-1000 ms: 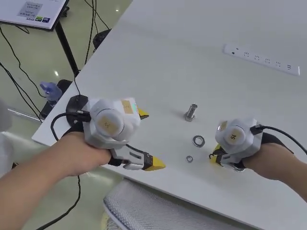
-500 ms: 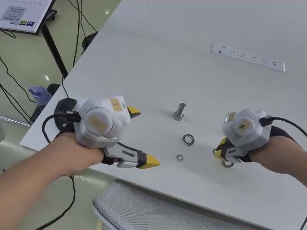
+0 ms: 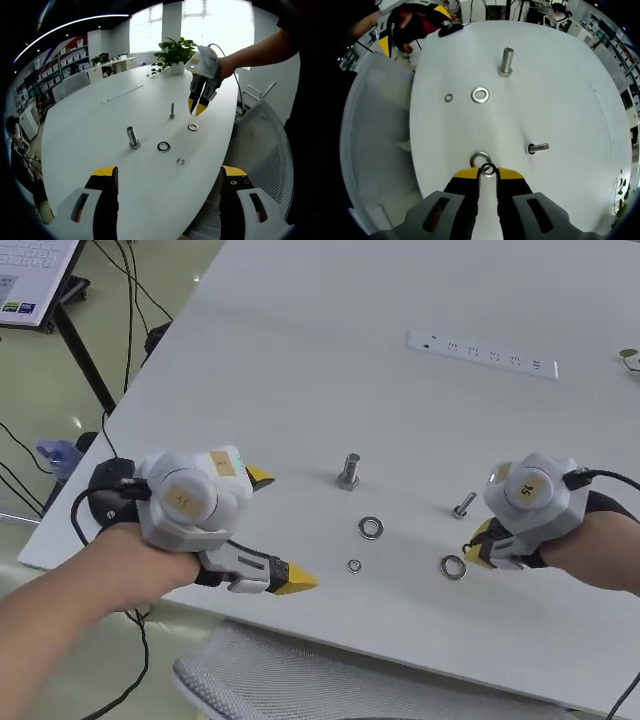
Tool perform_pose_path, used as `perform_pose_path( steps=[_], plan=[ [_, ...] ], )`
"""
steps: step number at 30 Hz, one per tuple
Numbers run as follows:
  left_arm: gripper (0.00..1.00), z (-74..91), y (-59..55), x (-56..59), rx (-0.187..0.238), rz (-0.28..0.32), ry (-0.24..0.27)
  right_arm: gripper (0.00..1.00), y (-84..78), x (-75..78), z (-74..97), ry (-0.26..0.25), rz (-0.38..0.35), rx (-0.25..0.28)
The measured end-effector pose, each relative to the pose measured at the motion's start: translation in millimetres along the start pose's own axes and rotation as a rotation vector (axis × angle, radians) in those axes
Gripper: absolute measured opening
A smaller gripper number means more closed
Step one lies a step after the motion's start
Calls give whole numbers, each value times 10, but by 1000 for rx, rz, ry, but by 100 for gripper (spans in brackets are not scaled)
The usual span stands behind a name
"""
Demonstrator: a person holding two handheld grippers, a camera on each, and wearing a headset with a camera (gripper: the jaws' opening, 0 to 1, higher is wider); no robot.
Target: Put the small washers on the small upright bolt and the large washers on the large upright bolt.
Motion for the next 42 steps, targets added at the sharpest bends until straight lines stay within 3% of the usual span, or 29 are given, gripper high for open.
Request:
perform_pose_path(
  steps=[15,25,42],
  plan=[
    [85,-48,-9,-21,0,-2,-3,13,-1,259,233,-45,-19,-3],
    [86,-86,-31,-19,-7,-7,-9,13,184,532,333,-67,-23,27],
    [87,-81,-47,-25,-16,-5,-12,13,312,648,182,-49,0,12]
  ],
)
Point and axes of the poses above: the centre of the closed fingertips' face, and the gripper's own axes: z roughly backward along the fingers, x roughly to its right, y roughly out of its top, the point moved 4 cm from there along z, roughly backward along the fingers, and after that the axes turned 6 degrees about y, right-handed, at the moved point
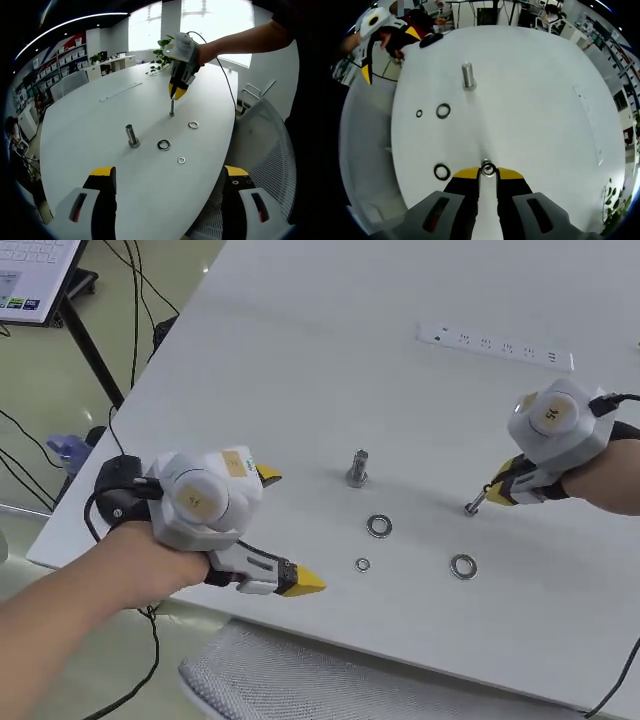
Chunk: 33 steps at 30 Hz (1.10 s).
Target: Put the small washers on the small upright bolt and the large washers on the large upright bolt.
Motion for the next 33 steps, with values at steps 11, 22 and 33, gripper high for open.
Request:
perform_pose_path(
  steps=[11,22,33],
  plan=[
    [85,10,-29,-42,-6,8,-3,13,2,3,-54,7,3,-19],
    [84,39,-17,-24,-7,3,-5,13,8,8,-126,7,16,-32],
    [83,60,-46,-39,-12,10,-12,13,-26,3,-263,2,42,-70]
  ],
)
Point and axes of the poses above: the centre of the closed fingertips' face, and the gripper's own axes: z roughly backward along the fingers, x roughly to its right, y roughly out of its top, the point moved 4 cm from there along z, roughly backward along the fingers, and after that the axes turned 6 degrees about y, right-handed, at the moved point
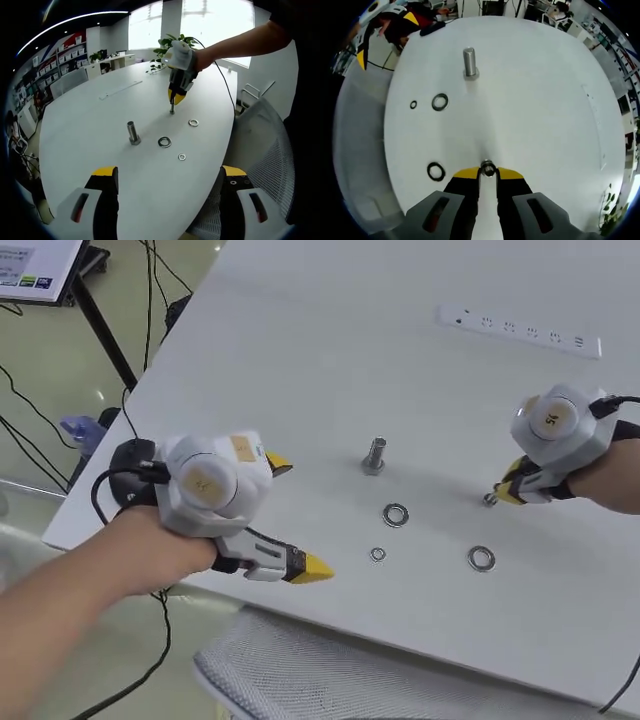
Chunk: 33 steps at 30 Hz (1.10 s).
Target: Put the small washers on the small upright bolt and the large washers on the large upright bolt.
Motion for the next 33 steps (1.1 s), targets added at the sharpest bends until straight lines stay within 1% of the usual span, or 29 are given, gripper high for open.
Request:
perform_pose_path(
  steps=[10,17,25,33],
  plan=[
    [82,24,-30,-41,-1,7,-2,13,-26,12,-154,5,1,-20],
    [82,40,-57,-49,-10,7,-5,13,-53,23,-245,11,0,-19],
    [82,60,-73,-57,-14,11,-5,13,-40,7,-264,12,5,-18],
    [81,59,-42,-28,-10,11,-11,14,-20,6,-253,19,7,-21]
  ],
)
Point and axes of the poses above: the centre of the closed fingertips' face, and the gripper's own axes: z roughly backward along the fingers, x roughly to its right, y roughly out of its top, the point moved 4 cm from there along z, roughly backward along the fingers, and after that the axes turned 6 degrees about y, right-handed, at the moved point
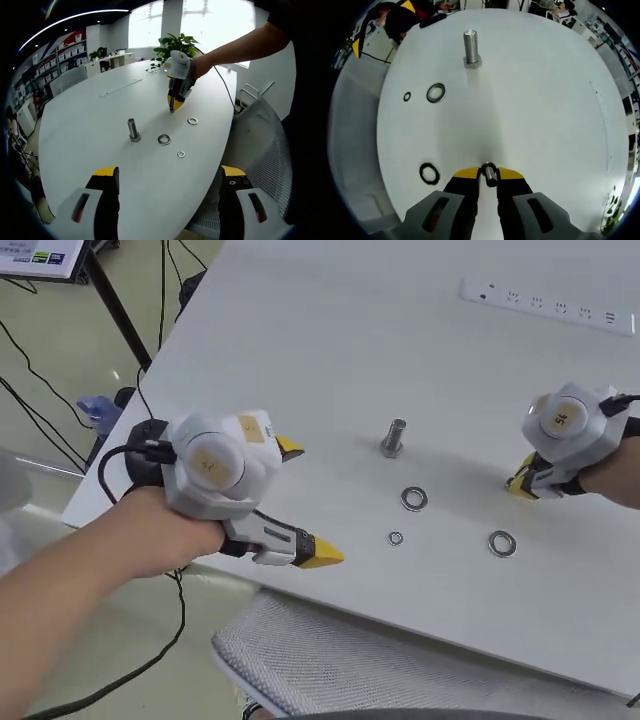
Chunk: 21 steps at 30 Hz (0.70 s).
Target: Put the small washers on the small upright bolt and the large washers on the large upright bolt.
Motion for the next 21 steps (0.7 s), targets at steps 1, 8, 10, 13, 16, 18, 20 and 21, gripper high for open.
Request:
perform_pose_path(
  steps=[1,8,10,13,16,18,20,21],
  plan=[
    [81,0,1,1,0,0,-1,14,1,0,1,0,0,-1],
    [80,-4,1,15,-5,-3,-6,16,8,-2,4,6,6,-1],
    [80,-4,-1,20,-5,-3,-7,19,-10,-11,-8,16,7,-12],
    [80,-3,-5,21,-7,-4,-6,21,-7,-9,0,15,5,-1],
    [80,-4,-6,23,-6,-3,-7,23,-3,13,18,15,0,9],
    [80,-4,-5,24,-6,-6,-8,26,1,14,27,23,-4,16],
    [80,-5,-1,17,-4,-5,-6,26,8,18,43,27,-6,21],
    [80,-4,4,14,-2,-4,-5,26,10,19,48,29,-7,23]
  ],
)
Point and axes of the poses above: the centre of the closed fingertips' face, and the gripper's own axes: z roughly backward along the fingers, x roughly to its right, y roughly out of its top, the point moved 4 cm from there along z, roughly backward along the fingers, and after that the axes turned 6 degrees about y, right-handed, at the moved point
